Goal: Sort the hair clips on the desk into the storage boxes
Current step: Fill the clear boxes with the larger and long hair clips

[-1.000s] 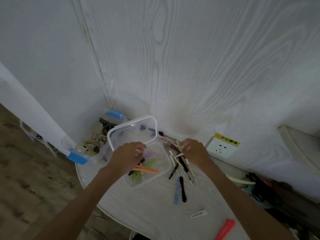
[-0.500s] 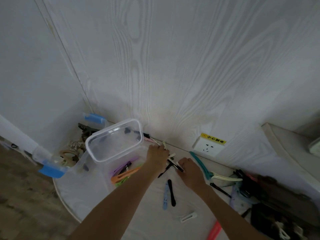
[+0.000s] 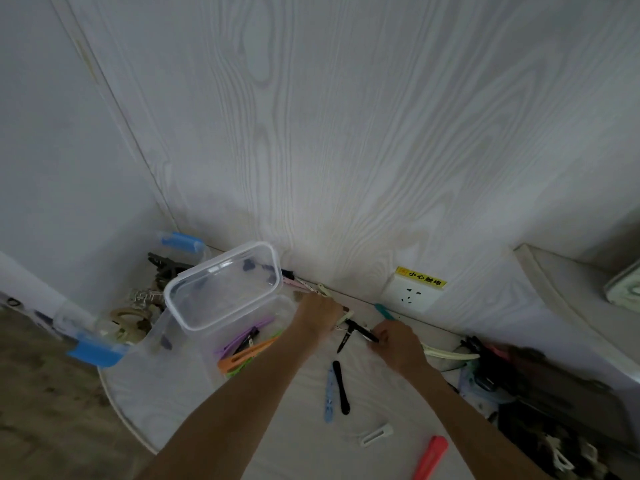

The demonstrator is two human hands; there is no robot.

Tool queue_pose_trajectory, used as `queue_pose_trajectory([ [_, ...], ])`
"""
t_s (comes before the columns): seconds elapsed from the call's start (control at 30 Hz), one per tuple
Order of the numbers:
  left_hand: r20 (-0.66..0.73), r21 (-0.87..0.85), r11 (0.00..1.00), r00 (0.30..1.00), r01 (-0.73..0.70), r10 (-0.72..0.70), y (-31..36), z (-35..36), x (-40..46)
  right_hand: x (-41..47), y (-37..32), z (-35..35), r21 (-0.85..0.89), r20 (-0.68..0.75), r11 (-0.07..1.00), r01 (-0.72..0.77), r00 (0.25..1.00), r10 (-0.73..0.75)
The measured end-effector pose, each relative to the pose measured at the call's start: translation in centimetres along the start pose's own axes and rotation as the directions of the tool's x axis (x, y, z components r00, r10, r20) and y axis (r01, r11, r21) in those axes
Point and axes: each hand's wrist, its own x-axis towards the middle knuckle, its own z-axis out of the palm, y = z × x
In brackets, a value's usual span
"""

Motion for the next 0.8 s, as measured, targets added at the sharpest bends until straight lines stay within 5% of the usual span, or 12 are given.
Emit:
queue_pose_trajectory([
  [0.2, -0.197, -0.261, 0.963, 0.980, -0.065, 0.013, -2.0, -0.4, -2.4, -0.1, -0.1, -1.2, 0.029, -0.019, 0.999, 0.037, 0.999, -0.037],
  [0.37, -0.383, -0.627, 0.778, 0.877, -0.016, -0.290, -4.2, -3.0, -6.6, -0.1, -0.6, -3.4, 0.348, 0.027, 0.937, -0.002, 1.000, -0.008],
  [0.53, -0.101, -0.575, 0.779, 0.923, 0.251, -0.372, -8.9, -1.0, -11.2, -0.9, -5.1, -5.8, 0.540, 0.093, 0.831, 0.132, 0.972, -0.214],
  [0.7, 0.169, -0.456, 0.784, 0.906, 0.421, -0.389, -10.7, 0.8, -13.4, -1.0, -11.7, -4.8, 0.547, 0.201, 0.783, 0.296, 0.862, -0.466],
  [0.8, 0.206, -0.418, 0.799, 0.902, 0.432, -0.379, -11.1, 1.1, -13.7, -1.0, -14.3, -2.5, 0.452, 0.252, 0.793, 0.409, 0.794, -0.554],
])
